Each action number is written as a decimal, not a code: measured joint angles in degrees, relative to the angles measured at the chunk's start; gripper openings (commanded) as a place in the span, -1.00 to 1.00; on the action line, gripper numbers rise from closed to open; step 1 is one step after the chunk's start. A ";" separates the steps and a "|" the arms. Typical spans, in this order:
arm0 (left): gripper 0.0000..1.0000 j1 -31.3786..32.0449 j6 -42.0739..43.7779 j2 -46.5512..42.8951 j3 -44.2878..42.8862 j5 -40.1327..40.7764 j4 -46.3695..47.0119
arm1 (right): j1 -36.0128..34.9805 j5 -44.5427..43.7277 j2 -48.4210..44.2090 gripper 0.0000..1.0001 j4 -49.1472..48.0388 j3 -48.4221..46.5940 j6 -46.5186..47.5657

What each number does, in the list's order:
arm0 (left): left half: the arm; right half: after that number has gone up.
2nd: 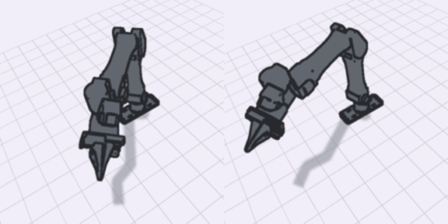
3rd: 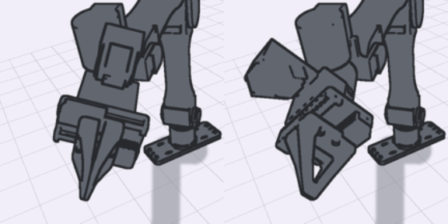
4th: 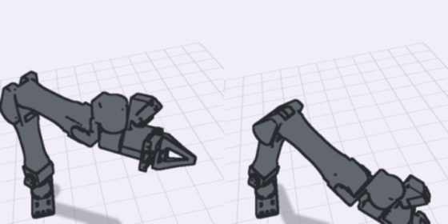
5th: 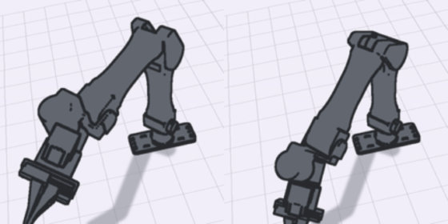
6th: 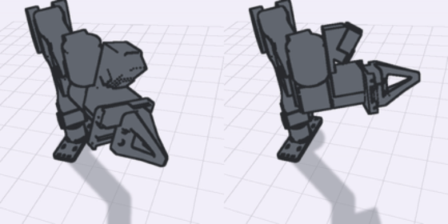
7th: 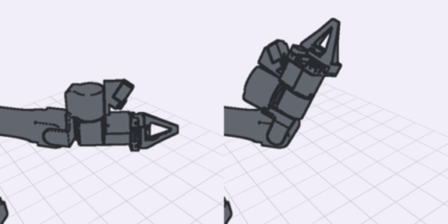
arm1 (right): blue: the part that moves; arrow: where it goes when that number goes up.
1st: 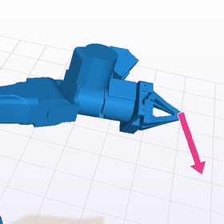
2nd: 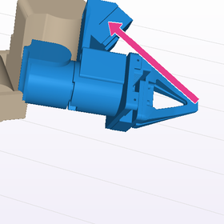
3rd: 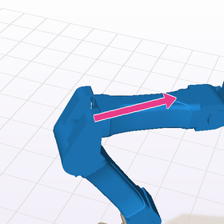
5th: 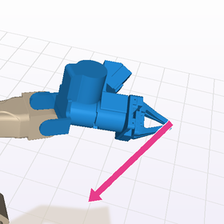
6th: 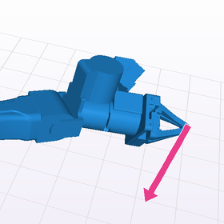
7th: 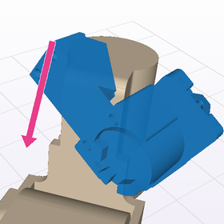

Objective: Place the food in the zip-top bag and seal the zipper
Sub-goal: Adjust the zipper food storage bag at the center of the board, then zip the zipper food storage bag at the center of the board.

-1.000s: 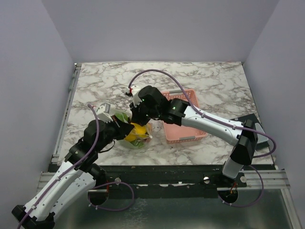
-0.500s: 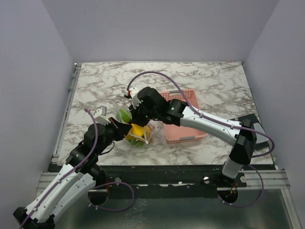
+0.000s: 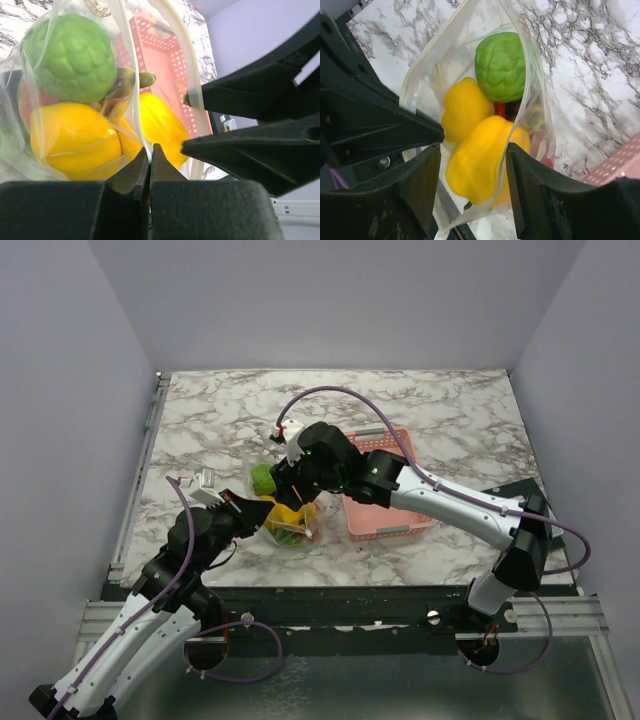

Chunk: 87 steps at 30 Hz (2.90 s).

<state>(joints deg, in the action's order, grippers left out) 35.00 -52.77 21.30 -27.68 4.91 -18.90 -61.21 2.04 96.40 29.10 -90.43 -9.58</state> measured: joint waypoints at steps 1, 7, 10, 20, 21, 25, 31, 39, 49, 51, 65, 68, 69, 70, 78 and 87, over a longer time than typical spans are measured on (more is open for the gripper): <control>-1.00 0.00 -0.15 -0.20 0.11 0.07 -0.02 | -0.07 -0.13 -1.16 0.26 -0.28 0.87 -0.15; -1.00 0.00 -0.63 -0.26 0.22 0.11 0.02 | -0.24 -1.29 -9.07 0.31 -2.80 7.23 -1.81; -1.00 0.00 -0.76 -0.26 0.22 0.13 0.04 | -0.24 -1.57 -13.75 0.31 -4.85 12.00 -2.80; -1.00 0.00 -0.79 -0.07 0.22 0.55 0.20 | -1.27 -1.40 -27.32 0.28 -12.31 28.89 -3.48; -1.00 0.00 -0.79 0.00 0.22 0.55 0.28 | -1.64 -1.40 -28.37 0.27 -13.03 30.42 -3.48; -1.00 0.00 -0.79 0.04 0.22 0.61 0.42 | -3.82 -2.75 -32.04 0.25 -19.08 38.58 -3.26; -1.00 0.00 -0.79 0.11 0.22 0.63 0.42 | -7.63 -5.79 -35.74 0.21 -29.51 49.29 -0.61; -1.00 0.00 -0.83 0.07 0.22 0.63 0.42 | -11.26 -9.16 -35.30 0.05 -48.24 58.93 8.20; -1.00 0.00 -1.18 -0.37 0.22 0.61 0.39 | -11.98 -11.41 -29.33 0.04 -66.14 62.23 17.73; -1.00 0.00 -1.22 -0.37 0.22 0.61 0.39 | -11.98 -12.02 -27.96 0.03 -68.96 62.34 19.08; -1.00 0.00 -1.25 -0.37 0.22 0.61 0.39 | -12.22 -13.79 -22.03 -0.50 -77.94 62.40 23.45; -1.00 0.00 -1.22 -0.37 0.22 0.61 0.37 | -12.22 -14.19 -21.35 -0.84 -78.36 62.40 24.15; -1.00 0.00 -1.22 -0.37 0.22 0.61 0.37 | -12.22 -14.34 -21.22 -0.96 -78.36 62.40 24.28; -1.00 0.00 -1.25 -0.37 0.22 0.61 0.37 | -12.22 -14.47 -21.20 -0.98 -78.36 62.40 24.50; -0.54 0.00 -1.20 -0.63 0.09 0.66 -0.15 | -12.24 -14.64 -24.02 -0.99 -75.08 62.01 26.08; 0.14 0.00 1.75 -0.55 -5.73 1.38 -4.13 | -12.22 -13.49 -27.85 -0.99 -61.48 53.55 27.96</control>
<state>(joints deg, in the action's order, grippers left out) 35.00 -51.03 20.75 -33.41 6.28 -23.03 -73.43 -11.44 68.55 -32.38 -36.88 18.37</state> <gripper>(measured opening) 0.480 0.057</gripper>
